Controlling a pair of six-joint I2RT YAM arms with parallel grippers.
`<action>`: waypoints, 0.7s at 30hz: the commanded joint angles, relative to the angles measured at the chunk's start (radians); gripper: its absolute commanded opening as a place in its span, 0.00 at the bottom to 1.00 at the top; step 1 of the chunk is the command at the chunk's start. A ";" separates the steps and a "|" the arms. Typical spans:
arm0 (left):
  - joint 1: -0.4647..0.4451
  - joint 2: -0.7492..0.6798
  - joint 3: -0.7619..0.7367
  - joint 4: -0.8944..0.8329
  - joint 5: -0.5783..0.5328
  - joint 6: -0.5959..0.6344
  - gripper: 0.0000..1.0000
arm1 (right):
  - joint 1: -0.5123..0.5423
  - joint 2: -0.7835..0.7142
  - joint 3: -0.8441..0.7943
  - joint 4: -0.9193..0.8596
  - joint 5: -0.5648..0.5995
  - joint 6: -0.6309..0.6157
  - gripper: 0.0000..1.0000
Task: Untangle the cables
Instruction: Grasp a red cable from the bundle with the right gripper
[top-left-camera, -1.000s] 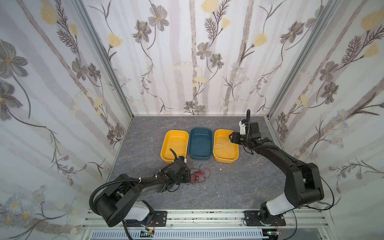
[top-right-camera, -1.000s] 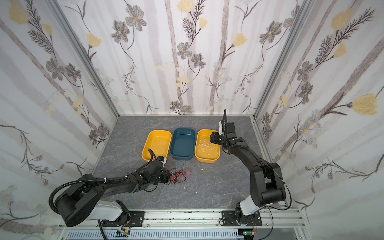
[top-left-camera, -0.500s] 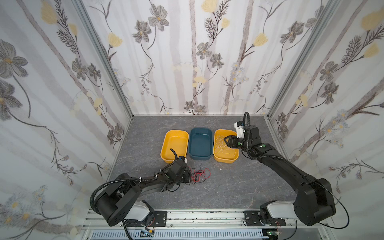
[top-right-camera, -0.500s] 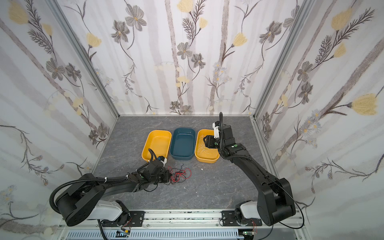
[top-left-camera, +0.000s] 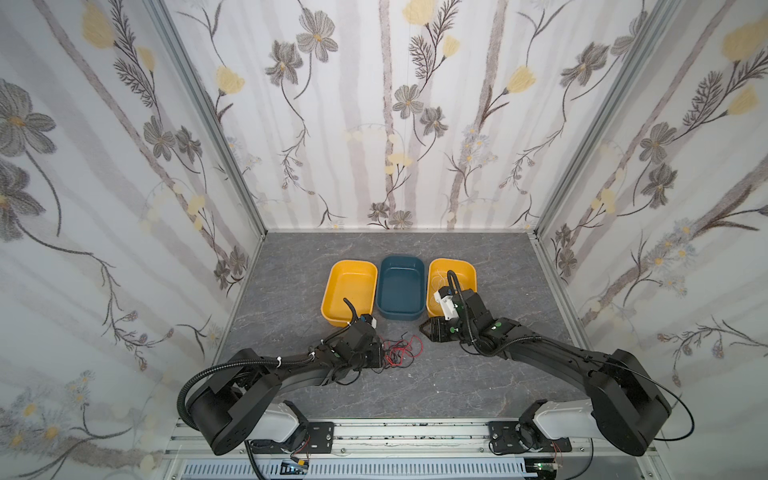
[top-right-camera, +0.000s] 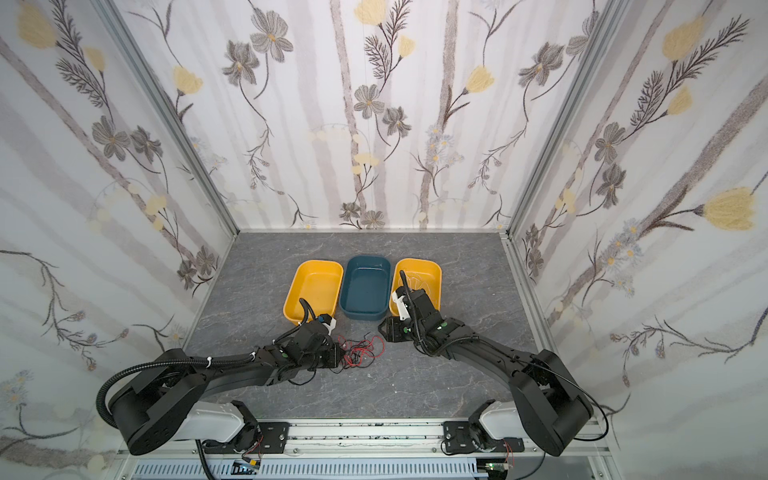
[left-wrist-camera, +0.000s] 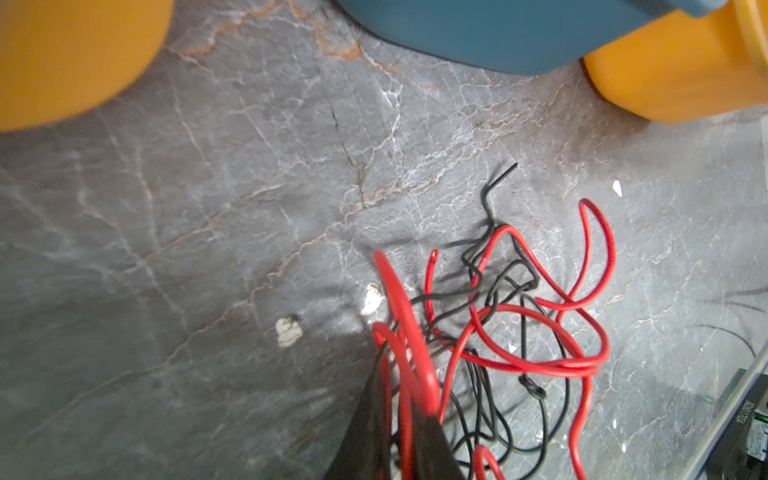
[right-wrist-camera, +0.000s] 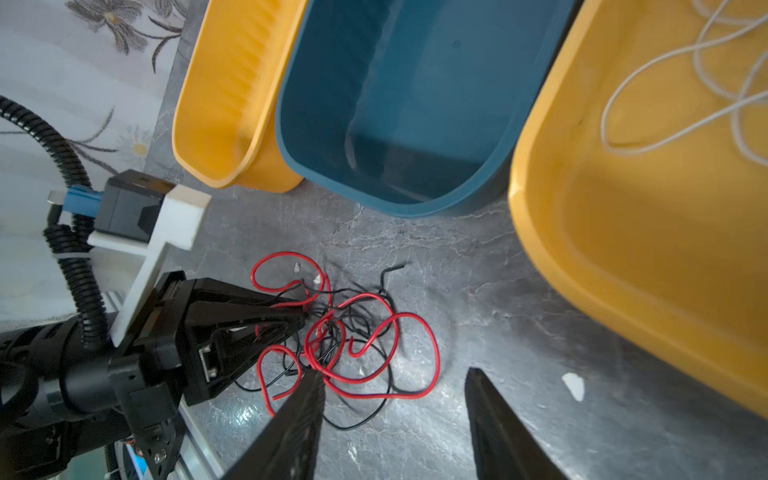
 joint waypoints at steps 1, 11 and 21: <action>-0.004 -0.012 -0.008 -0.003 -0.010 -0.005 0.15 | 0.028 0.045 -0.004 0.104 -0.003 0.093 0.57; -0.015 -0.013 -0.006 -0.001 -0.015 -0.008 0.15 | 0.103 0.215 -0.014 0.277 -0.051 0.262 0.53; -0.019 -0.047 -0.021 -0.016 -0.030 -0.002 0.15 | 0.107 0.242 -0.004 0.274 -0.013 0.264 0.12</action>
